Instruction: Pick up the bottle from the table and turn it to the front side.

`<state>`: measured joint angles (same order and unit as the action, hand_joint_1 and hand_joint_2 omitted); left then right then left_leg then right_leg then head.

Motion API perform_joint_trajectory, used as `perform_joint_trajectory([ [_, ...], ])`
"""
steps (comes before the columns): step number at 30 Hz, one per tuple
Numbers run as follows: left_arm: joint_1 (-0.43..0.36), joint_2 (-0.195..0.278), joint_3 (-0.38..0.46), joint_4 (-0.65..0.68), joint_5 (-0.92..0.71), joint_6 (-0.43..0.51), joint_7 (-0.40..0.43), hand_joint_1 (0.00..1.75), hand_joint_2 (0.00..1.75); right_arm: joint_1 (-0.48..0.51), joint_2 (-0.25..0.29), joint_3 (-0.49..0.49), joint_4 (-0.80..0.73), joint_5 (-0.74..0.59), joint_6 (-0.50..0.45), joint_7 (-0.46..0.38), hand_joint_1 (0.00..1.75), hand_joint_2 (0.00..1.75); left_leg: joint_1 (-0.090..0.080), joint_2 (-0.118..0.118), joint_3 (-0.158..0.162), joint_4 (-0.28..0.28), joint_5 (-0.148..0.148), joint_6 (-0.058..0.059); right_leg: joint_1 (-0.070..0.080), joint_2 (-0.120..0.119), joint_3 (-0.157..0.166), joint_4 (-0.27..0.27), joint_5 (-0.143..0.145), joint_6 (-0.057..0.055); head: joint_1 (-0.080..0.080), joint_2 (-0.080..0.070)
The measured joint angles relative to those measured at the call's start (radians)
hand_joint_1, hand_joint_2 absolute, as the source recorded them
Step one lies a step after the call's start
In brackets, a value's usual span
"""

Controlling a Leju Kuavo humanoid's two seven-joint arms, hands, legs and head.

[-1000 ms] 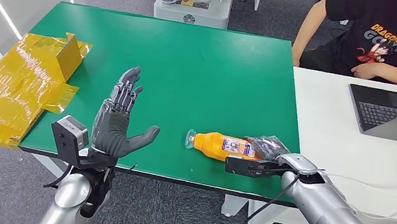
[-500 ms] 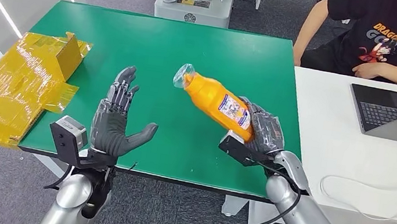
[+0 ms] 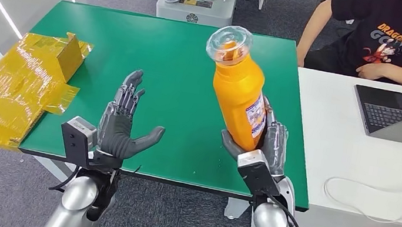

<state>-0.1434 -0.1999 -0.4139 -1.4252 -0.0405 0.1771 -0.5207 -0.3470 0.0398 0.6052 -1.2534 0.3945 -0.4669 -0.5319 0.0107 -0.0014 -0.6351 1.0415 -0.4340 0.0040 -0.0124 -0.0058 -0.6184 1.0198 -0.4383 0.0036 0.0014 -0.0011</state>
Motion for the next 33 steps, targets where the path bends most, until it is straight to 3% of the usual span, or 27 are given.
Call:
perform_joint_trajectory([
  [8,-0.038,0.001,0.000,0.026,-0.056,-0.031,0.047,0.00,1.75,0.082,0.048,-0.012,-0.087,-0.038,0.032,-0.007,1.75,1.75,0.000,0.000,0.000,0.000,0.000,0.000,0.000,0.000,0.000,0.000,0.000,0.000,0.000,0.000],
  [20,-0.124,0.015,0.000,0.083,-0.076,-0.197,0.105,0.00,1.75,0.109,0.069,-0.029,-0.093,-0.031,0.124,0.010,1.75,1.75,0.000,0.000,0.000,0.000,0.000,0.000,0.000,0.000,0.000,0.000,0.000,0.000,0.000,0.000],
  [27,-0.123,0.032,0.000,0.088,-0.041,-0.305,0.134,0.00,1.75,0.132,0.068,-0.054,-0.091,0.014,0.154,0.025,1.75,1.75,0.000,0.000,0.000,0.000,0.000,0.000,0.000,0.000,0.000,0.000,0.000,0.000,0.000,0.000],
  [33,-0.107,0.057,0.000,0.063,-0.013,-0.339,0.143,0.00,1.75,0.147,0.060,-0.084,-0.091,0.050,0.159,0.030,1.75,1.75,0.000,0.000,0.000,0.000,0.000,0.000,0.000,0.000,0.000,0.000,0.000,0.000,0.000,0.000],
])
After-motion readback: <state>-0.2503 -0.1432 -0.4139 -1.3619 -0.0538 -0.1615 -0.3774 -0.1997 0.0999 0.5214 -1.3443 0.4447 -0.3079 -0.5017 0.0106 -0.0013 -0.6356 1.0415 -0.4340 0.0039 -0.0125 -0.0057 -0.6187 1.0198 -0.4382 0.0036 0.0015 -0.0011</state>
